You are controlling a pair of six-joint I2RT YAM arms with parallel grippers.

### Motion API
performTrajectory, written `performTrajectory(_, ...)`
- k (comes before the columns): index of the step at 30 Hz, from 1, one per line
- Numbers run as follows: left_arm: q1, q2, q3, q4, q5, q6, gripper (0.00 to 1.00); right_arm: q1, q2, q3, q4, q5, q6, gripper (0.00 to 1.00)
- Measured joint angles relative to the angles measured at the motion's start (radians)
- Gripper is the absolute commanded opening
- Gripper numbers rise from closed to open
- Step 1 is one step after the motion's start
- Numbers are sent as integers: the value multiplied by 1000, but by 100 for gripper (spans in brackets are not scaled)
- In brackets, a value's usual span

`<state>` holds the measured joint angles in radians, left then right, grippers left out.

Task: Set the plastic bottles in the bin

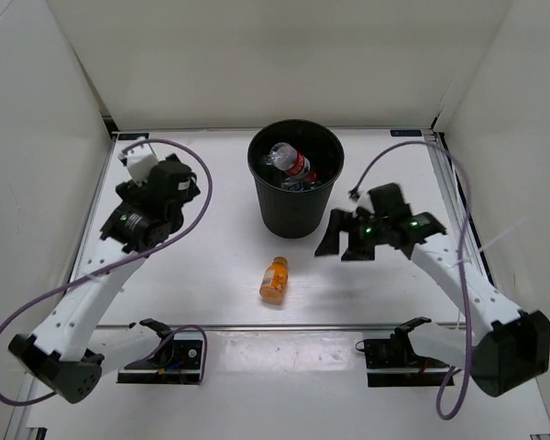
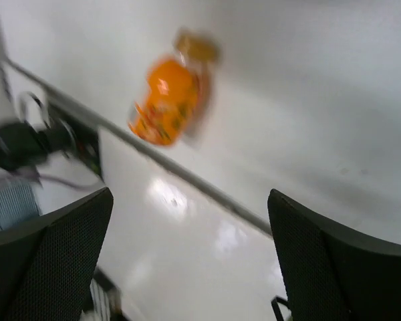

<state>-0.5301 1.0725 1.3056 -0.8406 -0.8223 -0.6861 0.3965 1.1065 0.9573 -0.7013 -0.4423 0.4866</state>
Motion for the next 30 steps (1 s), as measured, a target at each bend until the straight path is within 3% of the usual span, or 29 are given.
performTrajectory(5,100,84,-140,-210,80,-122,100,228,132,-90,43,68,1,100)
performTrajectory(8,132,81,-161,-300,116,-162,100,295,222,-72,97,116,32,100)
performTrajectory(16,156,-106,-188,-356,162,-184,100,444,460,24,264,255,211,100)
performTrajectory(21,161,-143,-198,-384,180,-163,100,514,556,29,346,297,294,100)
performTrajectory(26,161,-126,-214,-407,187,-149,100,529,597,28,379,317,340,65)
performTrajectory(30,161,-119,-215,-404,190,-144,100,529,554,17,320,367,343,52)
